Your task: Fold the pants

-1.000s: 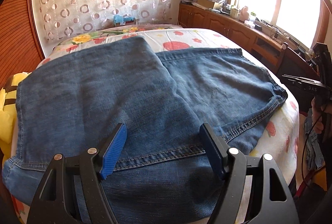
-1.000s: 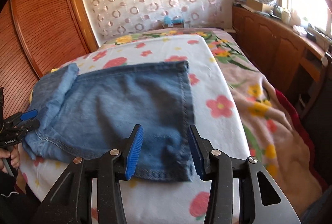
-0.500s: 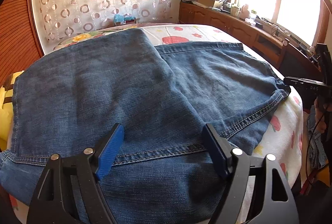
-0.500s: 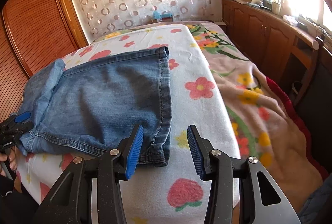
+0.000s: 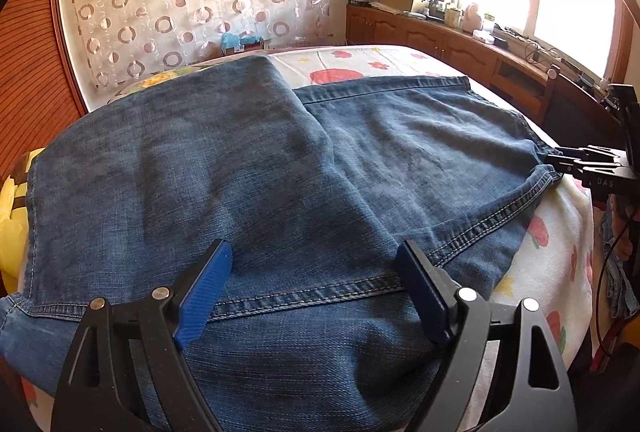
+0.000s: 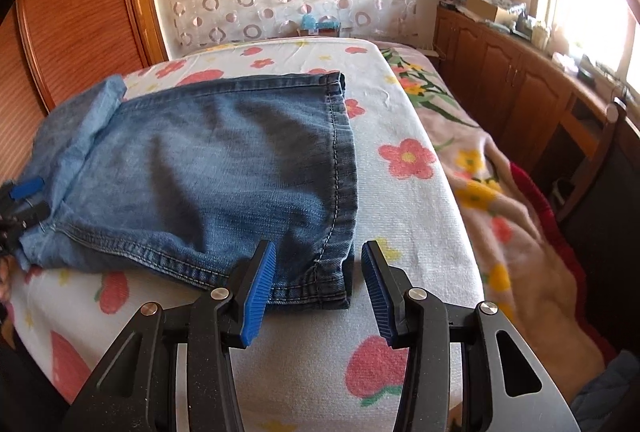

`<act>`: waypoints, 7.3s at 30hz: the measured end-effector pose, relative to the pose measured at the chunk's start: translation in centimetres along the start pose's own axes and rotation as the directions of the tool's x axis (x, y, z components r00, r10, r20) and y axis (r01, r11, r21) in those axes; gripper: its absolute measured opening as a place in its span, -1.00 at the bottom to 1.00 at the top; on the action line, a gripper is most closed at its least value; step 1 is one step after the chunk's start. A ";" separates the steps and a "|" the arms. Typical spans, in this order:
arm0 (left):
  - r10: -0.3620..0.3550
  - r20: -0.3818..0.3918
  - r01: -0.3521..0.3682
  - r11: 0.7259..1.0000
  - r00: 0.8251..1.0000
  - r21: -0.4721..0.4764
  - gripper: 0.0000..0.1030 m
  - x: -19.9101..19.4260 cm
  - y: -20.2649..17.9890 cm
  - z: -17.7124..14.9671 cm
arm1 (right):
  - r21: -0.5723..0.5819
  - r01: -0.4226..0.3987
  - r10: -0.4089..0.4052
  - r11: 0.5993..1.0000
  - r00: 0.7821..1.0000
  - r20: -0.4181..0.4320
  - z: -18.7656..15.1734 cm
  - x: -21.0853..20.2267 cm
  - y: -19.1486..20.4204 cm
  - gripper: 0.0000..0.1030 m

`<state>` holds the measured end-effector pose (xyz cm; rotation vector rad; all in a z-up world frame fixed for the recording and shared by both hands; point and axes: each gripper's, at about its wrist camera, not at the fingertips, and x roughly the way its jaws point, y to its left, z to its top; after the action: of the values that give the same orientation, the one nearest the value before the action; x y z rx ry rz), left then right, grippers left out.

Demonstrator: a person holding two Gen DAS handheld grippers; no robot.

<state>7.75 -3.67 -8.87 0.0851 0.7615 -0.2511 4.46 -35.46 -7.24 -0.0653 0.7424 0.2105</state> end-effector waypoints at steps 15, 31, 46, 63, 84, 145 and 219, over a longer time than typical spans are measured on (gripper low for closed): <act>-0.038 -0.006 0.038 0.999 0.999 -0.038 0.65 -1.0 0.4 0.3 | -0.029 -0.065 0.065 0.997 0.998 -0.018 0.2 0.4 0.1 -0.65; 0.021 0.072 -0.015 0.996 0.997 -0.088 0.65 -4.3 3.4 1.0 | -0.120 -0.323 0.337 0.939 0.934 0.121 6.4 -3.8 5.5 -0.68; 0.148 0.106 -0.123 0.968 0.983 -0.217 0.65 -7.8 10.1 -1.2 | -0.390 -0.532 0.612 0.752 0.782 0.114 11.8 -5.8 20.5 -0.72; 0.091 0.078 -0.075 0.978 0.993 -0.197 0.65 -5.6 9.5 -1.4 | -0.300 -0.417 0.462 0.858 0.882 0.096 10.3 -3.4 16.5 -0.15; -0.001 -0.012 0.001 0.999 1.000 -0.035 0.23 -1.8 5.2 -0.3 | -0.143 -0.380 0.378 0.914 0.925 -0.044 4.5 -2.5 14.0 -0.14; 0.077 0.037 -0.062 0.952 0.996 -0.301 -0.83 -10.2 15.7 -4.5 | -0.416 -0.512 0.516 0.751 0.849 -0.113 25.9 4.8 35.4 -0.84; 0.059 -0.017 -0.061 0.973 0.998 -0.222 0.61 -4.3 9.9 -3.6 | -0.209 -0.450 0.436 0.868 0.893 -0.113 13.1 2.9 20.4 0.21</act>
<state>4.86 7.31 -8.60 -0.1024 0.7916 -0.1070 10.95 -13.24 0.75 -0.1219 0.7856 0.7404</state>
